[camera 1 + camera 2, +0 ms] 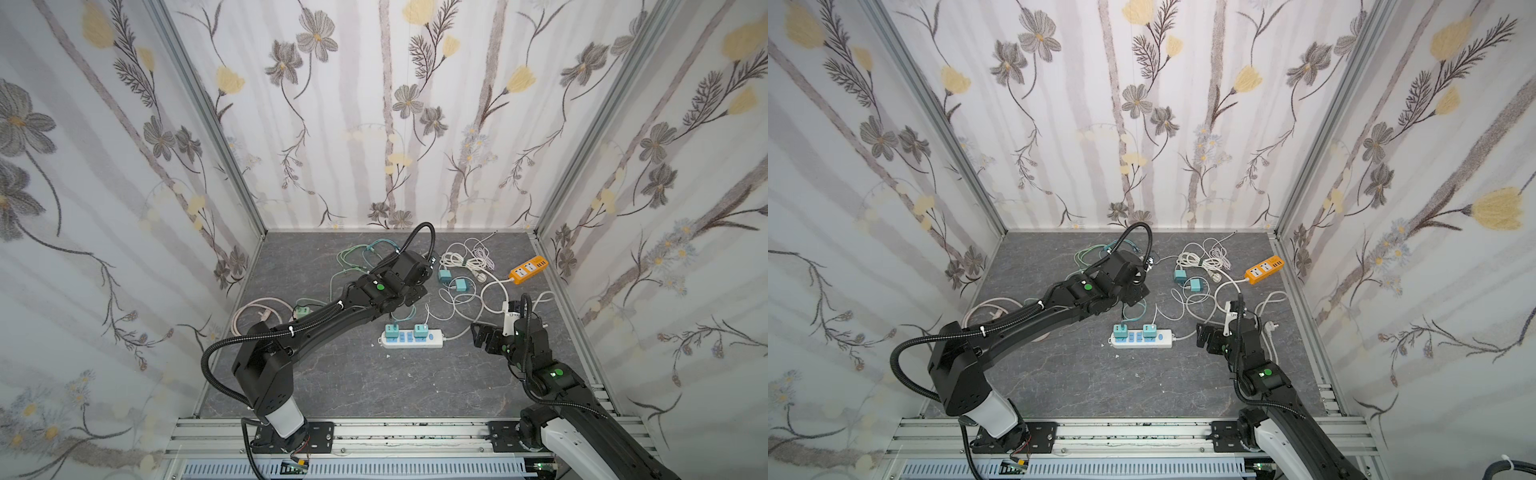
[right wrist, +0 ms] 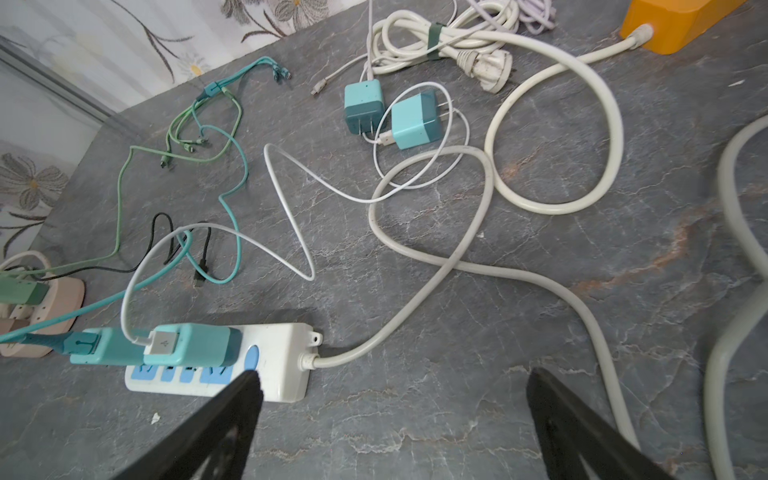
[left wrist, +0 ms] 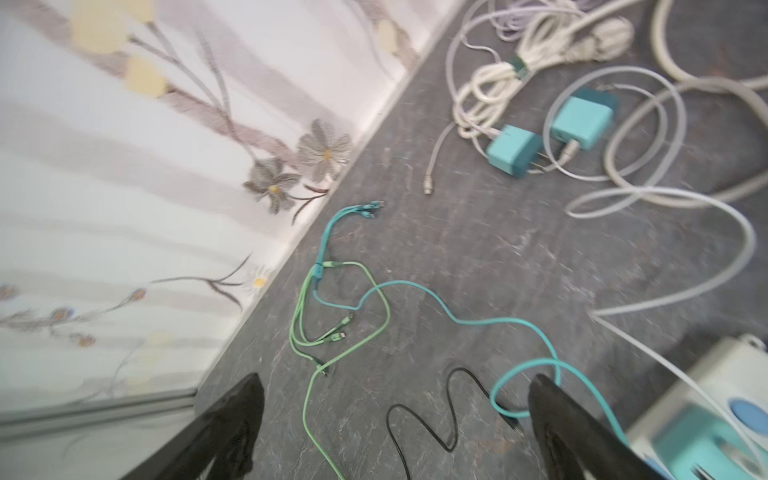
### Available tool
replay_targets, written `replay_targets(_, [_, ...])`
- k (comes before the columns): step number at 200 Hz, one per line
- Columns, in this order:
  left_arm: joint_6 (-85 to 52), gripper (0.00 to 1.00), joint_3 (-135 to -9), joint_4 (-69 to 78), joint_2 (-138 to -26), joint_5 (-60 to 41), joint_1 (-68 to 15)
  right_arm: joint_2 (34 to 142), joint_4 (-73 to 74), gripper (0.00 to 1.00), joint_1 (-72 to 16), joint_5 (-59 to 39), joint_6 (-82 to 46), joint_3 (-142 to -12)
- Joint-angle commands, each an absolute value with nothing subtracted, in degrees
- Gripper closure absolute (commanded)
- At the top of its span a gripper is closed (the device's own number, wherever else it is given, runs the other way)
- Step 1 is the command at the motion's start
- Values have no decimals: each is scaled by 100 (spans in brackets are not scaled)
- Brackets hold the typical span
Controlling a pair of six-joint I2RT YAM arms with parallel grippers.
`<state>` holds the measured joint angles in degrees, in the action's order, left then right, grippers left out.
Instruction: Insert the plug
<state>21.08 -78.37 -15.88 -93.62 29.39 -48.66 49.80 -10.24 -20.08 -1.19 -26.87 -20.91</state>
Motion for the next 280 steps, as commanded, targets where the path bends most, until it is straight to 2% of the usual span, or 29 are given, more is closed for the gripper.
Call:
replay_targets(1, [1062, 0, -7446, 79, -9200, 4569, -4832, 5347, -852, 1, -2064, -695, -2585, -2301])
replay_targets(21, [223, 0, -7273, -174, -8976, 4915, -4666, 5769, -881, 6, -2198, -946, -2518, -2433])
replay_targets(37, [-520, 0, -7125, -806, -8688, 4120, -4386, 6130, -733, 13, -2304, -1327, -2462, -2434])
replay_targets(54, [-1059, 0, -6739, -1091, -8262, 3208, -4080, 6587, -784, 15, -2435, -1642, -2504, -2582])
replay_targets(68, [-1829, 0, -6488, -1496, -7976, 2369, -3678, 7048, -895, 24, -2502, -1708, -2713, -2784])
replay_targets(86, [-2746, 0, -6096, -1842, -7736, 1573, -3201, 7695, -995, 51, -2542, -1589, -3041, -3083])
replay_targets(99, [-2944, 0, -5707, -1828, -7545, 1297, -3120, 8044, -998, 75, -2573, -1425, -3295, -3272])
replay_targets(111, [-2958, 0, -5433, -1794, -7359, 947, -3115, 8266, -966, 85, -2593, -1259, -3476, -3375])
replay_targets(152, [-3550, 0, -4922, -1952, -7242, -323, -3111, 8985, -1264, 94, -2866, -1328, -3337, -3870])
replay_targets(227, [-4106, 0, -4140, -1112, -7900, -1955, -2750, 10009, -1232, 100, -3402, -1292, -3166, -4504])
replay_targets(247, [-4150, 0, -4141, -1086, -8031, -1962, -2678, 10153, -1482, 99, -3689, -1290, -2934, -4885])
replay_targets(280, [-4376, 0, -3845, -1203, -7754, -1277, -2479, 10541, -1735, 99, -4099, -1397, -2647, -5588])
